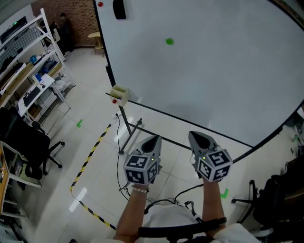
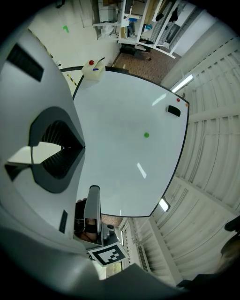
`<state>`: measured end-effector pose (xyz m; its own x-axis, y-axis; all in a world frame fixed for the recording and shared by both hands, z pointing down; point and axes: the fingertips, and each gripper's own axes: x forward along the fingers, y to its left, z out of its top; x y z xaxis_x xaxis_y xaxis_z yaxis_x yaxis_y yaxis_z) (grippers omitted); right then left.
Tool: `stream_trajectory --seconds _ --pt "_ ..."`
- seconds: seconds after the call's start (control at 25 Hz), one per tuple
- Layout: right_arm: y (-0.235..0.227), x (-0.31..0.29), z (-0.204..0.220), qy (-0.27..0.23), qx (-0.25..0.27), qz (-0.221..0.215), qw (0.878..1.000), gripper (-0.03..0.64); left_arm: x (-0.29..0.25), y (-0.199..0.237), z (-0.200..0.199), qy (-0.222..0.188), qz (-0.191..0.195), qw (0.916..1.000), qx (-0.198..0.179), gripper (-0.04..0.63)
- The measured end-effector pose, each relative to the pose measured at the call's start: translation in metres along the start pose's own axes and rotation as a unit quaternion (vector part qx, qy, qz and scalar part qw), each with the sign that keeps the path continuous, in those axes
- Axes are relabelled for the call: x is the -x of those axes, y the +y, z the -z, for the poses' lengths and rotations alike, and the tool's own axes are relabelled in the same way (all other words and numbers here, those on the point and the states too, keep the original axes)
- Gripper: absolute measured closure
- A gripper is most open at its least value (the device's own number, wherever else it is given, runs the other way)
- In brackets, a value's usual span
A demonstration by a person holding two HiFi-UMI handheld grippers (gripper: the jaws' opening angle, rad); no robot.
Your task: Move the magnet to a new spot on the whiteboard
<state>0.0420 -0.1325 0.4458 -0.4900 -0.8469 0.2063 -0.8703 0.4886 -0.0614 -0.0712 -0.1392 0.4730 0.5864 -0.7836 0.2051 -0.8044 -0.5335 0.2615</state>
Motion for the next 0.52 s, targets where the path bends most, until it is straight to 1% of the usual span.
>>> stream_trajectory --seconds 0.52 --pt "-0.0006 0.0011 -0.0040 -0.006 0.003 -0.008 1.000 0.609 -0.0003 -0.0059 -0.0097 -0.008 -0.001 0.9999 -0.009 0.595"
